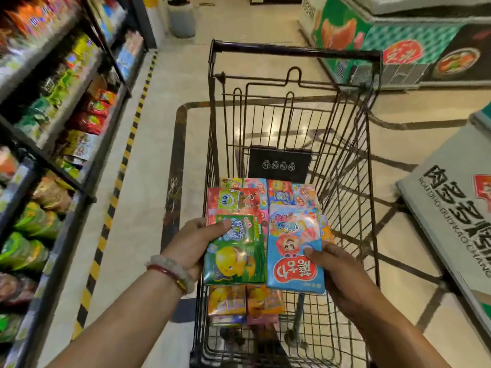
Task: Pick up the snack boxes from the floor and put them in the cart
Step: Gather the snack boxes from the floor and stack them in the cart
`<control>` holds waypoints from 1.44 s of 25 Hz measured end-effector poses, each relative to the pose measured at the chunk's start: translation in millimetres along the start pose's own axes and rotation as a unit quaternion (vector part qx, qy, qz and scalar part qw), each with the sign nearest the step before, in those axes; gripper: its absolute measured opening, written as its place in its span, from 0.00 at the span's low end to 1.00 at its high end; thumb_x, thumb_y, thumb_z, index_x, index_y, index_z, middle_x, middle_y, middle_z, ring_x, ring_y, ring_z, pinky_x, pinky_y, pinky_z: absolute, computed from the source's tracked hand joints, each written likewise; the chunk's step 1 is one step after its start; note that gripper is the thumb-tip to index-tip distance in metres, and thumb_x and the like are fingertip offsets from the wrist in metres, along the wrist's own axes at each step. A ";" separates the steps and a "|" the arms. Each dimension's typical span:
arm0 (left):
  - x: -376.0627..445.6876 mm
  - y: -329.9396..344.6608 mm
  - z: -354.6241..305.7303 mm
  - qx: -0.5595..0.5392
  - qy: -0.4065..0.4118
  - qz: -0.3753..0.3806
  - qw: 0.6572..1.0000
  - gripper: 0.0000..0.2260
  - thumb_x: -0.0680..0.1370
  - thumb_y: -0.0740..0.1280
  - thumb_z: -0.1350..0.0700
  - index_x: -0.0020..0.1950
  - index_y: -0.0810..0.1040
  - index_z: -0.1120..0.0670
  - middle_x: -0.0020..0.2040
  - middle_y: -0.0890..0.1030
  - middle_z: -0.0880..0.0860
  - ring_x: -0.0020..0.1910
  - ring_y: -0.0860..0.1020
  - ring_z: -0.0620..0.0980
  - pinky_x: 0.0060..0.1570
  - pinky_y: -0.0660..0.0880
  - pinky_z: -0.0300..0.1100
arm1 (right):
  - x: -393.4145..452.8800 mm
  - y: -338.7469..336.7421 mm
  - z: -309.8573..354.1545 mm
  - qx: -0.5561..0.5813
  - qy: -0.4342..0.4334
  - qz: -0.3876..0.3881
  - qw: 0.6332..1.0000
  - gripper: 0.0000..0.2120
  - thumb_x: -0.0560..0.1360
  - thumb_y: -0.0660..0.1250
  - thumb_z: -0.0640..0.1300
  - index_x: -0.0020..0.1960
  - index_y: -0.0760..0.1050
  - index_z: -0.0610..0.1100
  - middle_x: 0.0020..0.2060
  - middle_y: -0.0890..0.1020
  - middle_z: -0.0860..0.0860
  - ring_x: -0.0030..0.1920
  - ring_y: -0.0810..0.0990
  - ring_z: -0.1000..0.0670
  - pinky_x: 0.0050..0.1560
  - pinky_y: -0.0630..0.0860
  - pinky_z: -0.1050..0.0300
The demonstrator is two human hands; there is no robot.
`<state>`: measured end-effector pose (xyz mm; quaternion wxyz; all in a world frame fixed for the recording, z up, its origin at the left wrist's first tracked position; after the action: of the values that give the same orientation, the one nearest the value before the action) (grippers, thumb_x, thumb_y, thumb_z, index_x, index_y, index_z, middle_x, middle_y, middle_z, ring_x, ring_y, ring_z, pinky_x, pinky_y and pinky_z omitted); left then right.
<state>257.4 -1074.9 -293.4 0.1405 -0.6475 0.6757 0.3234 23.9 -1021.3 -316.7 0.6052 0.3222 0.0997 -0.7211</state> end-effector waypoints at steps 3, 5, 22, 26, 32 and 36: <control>53.7 4.2 -10.0 0.012 0.013 -0.051 0.999 0.14 0.74 0.69 0.60 0.57 0.77 0.65 0.49 0.83 0.65 0.48 0.81 0.63 0.50 0.78 0.59 | 49.1 -2.1 15.4 -0.013 -0.013 -0.025 1.000 0.11 0.72 0.68 0.37 0.54 0.77 0.37 0.48 0.84 0.40 0.45 0.84 0.40 0.43 0.82 0.48; 90.8 6.1 -15.1 0.024 0.033 -0.088 0.995 0.12 0.74 0.70 0.58 0.54 0.78 0.62 0.46 0.84 0.62 0.43 0.83 0.60 0.46 0.80 0.56 | 89.7 -6.2 19.8 -0.024 -0.013 -0.047 0.999 0.10 0.74 0.67 0.37 0.54 0.77 0.37 0.46 0.85 0.41 0.43 0.85 0.41 0.40 0.82 0.49; 296.1 3.9 -10.4 0.572 0.214 -0.281 0.740 0.17 0.74 0.66 0.59 0.61 0.76 0.63 0.58 0.78 0.63 0.58 0.77 0.63 0.58 0.66 0.49 | 321.7 18.7 -14.3 -0.540 -0.186 -0.130 0.810 0.24 0.73 0.60 0.54 0.62 0.73 0.40 0.55 0.79 0.43 0.57 0.76 0.43 0.57 0.70 0.51; 308.4 17.2 28.0 0.668 0.156 -0.180 0.705 0.21 0.72 0.56 0.51 0.54 0.81 0.62 0.53 0.81 0.63 0.52 0.80 0.65 0.52 0.76 0.57 | 324.5 56.4 -14.1 -0.680 -0.315 -0.103 0.654 0.25 0.72 0.56 0.50 0.64 0.73 0.40 0.63 0.76 0.38 0.65 0.71 0.38 0.65 0.61 0.46; 341.8 18.5 18.4 0.696 0.113 -0.184 0.685 0.22 0.82 0.49 0.50 0.76 0.57 0.52 0.78 0.56 0.51 0.76 0.53 0.52 0.73 0.50 0.49 | 368.8 94.3 -9.6 -0.701 -0.275 -0.054 0.655 0.24 0.73 0.53 0.49 0.61 0.79 0.42 0.61 0.79 0.41 0.63 0.77 0.39 0.60 0.73 0.41; 341.8 17.4 16.9 0.699 0.124 -0.194 0.677 0.22 0.83 0.48 0.50 0.77 0.52 0.49 0.78 0.50 0.47 0.77 0.46 0.49 0.74 0.43 0.46 | 370.3 95.5 -10.7 -0.708 -0.290 -0.059 0.641 0.24 0.73 0.53 0.49 0.61 0.78 0.41 0.61 0.79 0.40 0.63 0.76 0.38 0.60 0.73 0.40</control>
<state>195.0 -1333.3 -509.7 0.5266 -0.5109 0.5755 -0.3611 94.9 -1338.6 -518.3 0.6027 -0.4375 0.4177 -0.5204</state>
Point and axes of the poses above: each hand's wrist, its own x-axis towards the middle knuckle, its own y-axis out of the palm, z = x × y, the point moved 7 cm from there along x, towards the middle knuckle
